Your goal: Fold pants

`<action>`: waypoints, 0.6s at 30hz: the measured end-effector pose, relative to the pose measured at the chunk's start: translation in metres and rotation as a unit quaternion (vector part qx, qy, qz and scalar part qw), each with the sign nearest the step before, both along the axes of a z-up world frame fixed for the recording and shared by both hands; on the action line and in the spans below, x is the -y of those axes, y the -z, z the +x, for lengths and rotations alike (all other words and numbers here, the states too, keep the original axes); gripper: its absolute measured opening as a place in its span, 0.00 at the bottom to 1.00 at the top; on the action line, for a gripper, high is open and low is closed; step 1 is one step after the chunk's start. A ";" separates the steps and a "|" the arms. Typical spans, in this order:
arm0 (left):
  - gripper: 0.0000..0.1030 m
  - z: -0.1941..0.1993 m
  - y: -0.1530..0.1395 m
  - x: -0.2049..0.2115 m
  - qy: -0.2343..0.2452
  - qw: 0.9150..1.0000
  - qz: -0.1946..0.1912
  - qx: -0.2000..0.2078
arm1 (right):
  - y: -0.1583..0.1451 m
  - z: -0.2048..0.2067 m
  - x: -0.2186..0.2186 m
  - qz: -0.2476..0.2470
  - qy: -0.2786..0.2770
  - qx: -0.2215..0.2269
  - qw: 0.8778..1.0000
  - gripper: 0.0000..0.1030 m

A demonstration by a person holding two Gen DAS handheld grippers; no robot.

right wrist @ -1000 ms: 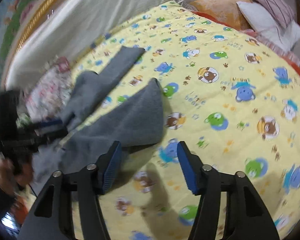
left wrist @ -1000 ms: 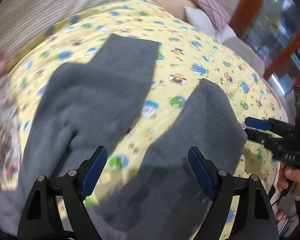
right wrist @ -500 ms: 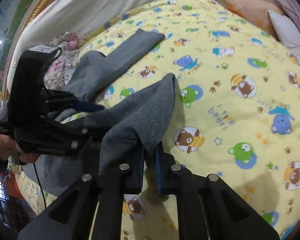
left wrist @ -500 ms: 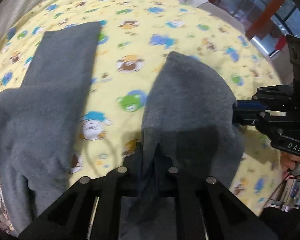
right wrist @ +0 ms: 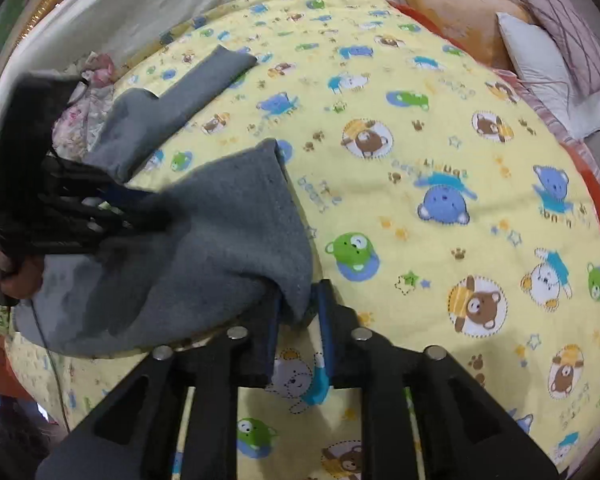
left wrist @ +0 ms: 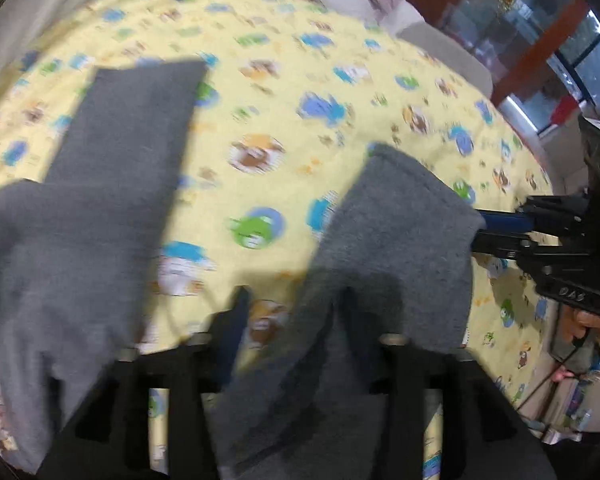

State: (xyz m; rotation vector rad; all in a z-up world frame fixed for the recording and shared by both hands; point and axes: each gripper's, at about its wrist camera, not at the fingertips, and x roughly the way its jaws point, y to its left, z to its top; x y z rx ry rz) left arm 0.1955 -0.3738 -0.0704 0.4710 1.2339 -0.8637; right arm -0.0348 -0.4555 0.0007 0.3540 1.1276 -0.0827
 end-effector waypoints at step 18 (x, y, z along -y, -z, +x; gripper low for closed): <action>0.60 0.046 -0.081 -0.181 -0.101 0.993 -0.058 0.027 | -0.082 0.032 -0.021 -0.082 0.068 0.025 0.994 0.55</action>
